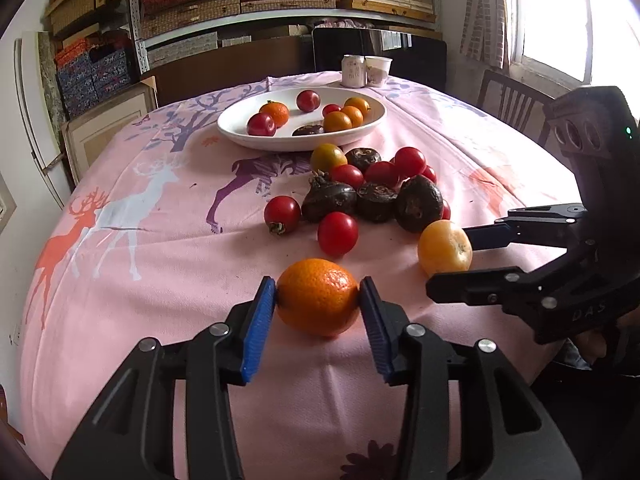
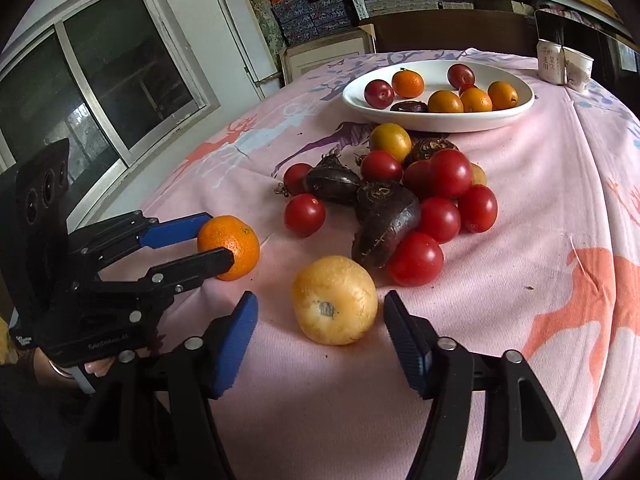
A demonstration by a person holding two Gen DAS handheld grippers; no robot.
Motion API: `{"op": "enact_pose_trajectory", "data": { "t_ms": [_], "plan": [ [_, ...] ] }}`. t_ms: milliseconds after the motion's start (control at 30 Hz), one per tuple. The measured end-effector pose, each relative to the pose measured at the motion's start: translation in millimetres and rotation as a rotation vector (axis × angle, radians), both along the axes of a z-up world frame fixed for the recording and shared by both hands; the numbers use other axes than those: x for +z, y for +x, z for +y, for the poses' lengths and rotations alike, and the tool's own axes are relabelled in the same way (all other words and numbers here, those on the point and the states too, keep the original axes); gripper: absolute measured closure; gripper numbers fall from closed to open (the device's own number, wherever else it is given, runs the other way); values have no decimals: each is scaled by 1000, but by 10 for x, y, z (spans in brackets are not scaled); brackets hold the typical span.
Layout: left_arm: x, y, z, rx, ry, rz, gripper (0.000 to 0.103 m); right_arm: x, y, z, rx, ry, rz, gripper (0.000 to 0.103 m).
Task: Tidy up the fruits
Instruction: 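Grasp a mandarin with the left gripper while the right gripper grasps a yellow tomato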
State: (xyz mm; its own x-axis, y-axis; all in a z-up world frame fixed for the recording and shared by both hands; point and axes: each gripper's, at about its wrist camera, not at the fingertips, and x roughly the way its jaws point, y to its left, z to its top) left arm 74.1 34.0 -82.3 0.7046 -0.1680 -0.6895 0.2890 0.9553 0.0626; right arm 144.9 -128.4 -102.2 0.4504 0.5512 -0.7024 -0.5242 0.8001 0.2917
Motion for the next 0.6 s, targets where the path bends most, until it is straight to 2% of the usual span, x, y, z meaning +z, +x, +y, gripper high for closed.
{"op": "enact_pose_trajectory", "data": {
  "t_ms": [67,167,200,233,300,433,500,600],
  "plan": [
    [-70,29,4,17,14,18,47,-5,5,-17,-28,-8,-6,61],
    [-190,74,51,65,36,38,46,-19,14,-124,-40,44,14,62],
    [-189,77,103,77,19,37,54,-22,0,-149,-42,58,19,62],
    [-167,82,162,80,-10,40,59,-22,2,-161,-42,69,23,62],
    [-121,97,283,81,-90,64,59,0,-6,-195,-40,90,29,62],
    [-22,92,327,97,-106,35,59,107,3,-267,-42,139,26,62],
    [67,92,340,88,-139,19,59,208,25,-318,-50,170,12,62],
    [221,155,313,84,-146,-19,59,407,140,-411,-69,194,-21,62]
  ]
}}
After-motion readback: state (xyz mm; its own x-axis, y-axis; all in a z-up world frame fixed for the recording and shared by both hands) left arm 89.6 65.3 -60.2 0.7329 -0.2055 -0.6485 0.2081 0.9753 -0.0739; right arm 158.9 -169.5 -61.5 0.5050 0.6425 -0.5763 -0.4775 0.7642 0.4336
